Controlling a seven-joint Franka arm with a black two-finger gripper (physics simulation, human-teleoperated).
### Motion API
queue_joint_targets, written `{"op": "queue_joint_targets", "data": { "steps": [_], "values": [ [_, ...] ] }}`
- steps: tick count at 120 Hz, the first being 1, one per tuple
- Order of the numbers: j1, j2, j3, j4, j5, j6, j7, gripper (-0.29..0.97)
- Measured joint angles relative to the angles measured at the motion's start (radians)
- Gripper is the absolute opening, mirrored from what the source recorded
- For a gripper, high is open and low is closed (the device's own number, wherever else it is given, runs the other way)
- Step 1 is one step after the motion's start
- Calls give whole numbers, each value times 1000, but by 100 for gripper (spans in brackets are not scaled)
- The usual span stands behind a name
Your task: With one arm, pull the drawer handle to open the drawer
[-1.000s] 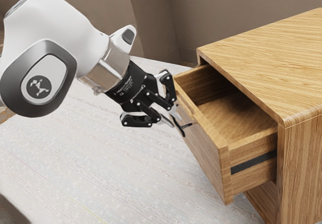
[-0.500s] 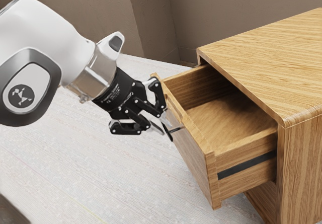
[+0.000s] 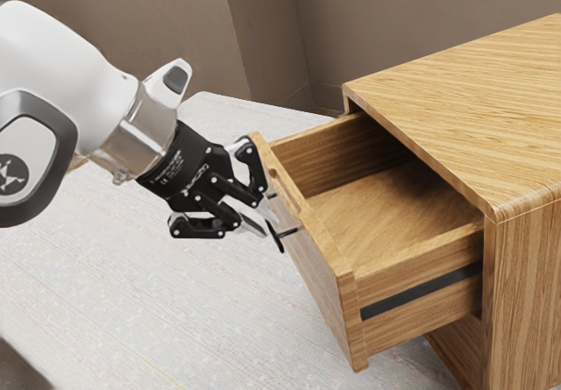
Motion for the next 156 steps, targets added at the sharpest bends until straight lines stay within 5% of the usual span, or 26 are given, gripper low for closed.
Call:
{"op": "queue_joint_targets", "data": {
  "steps": [156],
  "values": [
    [1,-154,43,-100,34,-70,-7,5]
  ]
}}
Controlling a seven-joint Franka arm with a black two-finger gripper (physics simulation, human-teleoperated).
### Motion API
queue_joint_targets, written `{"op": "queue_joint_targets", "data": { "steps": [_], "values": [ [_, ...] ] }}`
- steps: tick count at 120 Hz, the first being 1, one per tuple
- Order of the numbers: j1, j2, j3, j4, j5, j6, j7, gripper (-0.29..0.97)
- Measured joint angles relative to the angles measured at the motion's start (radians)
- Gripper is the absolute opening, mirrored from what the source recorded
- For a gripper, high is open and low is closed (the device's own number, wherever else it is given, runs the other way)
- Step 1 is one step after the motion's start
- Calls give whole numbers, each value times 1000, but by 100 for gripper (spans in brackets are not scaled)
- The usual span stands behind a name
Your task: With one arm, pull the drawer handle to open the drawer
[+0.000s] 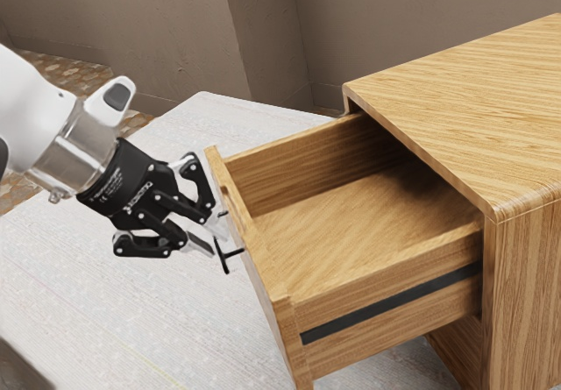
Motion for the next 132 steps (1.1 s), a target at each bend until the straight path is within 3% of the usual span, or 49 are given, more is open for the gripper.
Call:
{"op": "queue_joint_targets", "data": {
  "steps": [88,104,110,121,132],
  "values": [
    [7,-79,-1,-32,5,-54,-8,5],
    [11,-129,-6,-37,6,-83,-13,5],
    [52,-178,-31,-35,6,-107,-16,5],
    [96,-260,-63,28,29,-188,-22,21],
    [133,-248,-64,281,113,-336,-27,38]
  ]
}}
